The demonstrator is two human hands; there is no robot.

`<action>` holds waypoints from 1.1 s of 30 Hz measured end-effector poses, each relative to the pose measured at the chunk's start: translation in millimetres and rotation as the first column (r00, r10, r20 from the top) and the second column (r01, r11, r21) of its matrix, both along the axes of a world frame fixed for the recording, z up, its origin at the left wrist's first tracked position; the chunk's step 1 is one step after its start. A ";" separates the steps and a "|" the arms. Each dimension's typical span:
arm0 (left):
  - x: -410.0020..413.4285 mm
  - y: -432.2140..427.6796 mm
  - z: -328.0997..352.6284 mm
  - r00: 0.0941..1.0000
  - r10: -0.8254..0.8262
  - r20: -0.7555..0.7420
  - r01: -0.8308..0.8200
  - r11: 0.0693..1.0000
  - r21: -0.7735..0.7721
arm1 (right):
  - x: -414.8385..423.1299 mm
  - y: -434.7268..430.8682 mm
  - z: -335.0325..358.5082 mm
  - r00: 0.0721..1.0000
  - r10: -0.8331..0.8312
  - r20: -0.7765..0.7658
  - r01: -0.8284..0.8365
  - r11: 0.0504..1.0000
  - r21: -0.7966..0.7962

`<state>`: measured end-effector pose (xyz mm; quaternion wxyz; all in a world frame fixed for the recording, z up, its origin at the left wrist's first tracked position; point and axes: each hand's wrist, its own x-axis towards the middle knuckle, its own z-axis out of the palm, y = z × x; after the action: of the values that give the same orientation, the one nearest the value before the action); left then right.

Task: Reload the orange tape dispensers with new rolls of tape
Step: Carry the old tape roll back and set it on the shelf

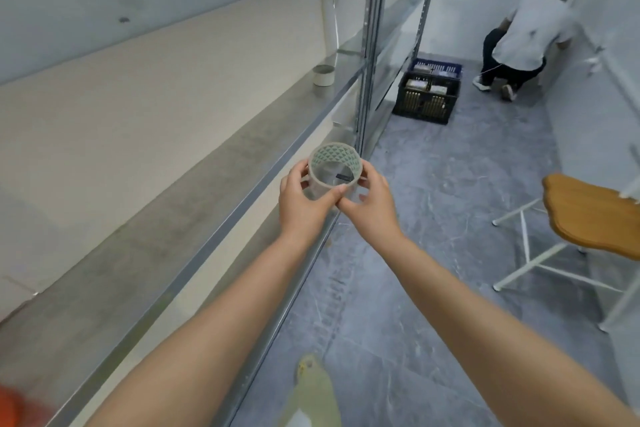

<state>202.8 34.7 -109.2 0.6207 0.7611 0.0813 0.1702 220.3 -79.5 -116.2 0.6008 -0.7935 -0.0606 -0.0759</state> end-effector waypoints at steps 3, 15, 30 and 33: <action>35.5 -12.8 -4.5 0.999 -0.040 -0.002 0.040 0.999 0.025 | 32.1 -15.2 -5.8 1.000 -0.025 0.003 0.025 1.000 0.012; 225.9 -31.6 -10.4 0.990 -0.138 0.027 0.138 0.990 -0.029 | 216.1 -40.3 -3.4 0.996 -0.079 0.031 0.081 0.996 -0.046; 426.0 -47.3 -32.3 0.984 -0.173 -0.049 0.176 0.983 0.044 | 415.7 -67.0 -24.3 0.996 -0.077 -0.041 0.075 0.996 -0.047; 467.2 -64.2 -37.7 0.987 -0.150 -0.053 0.152 0.988 0.034 | 459.7 -82.6 -30.3 0.998 -0.048 -0.031 0.046 0.998 -0.051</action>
<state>670.0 -29.5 -146.9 0.6149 0.7808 0.0355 0.1051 680.0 -162.0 -146.5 0.5798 -0.8105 -0.0341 -0.0758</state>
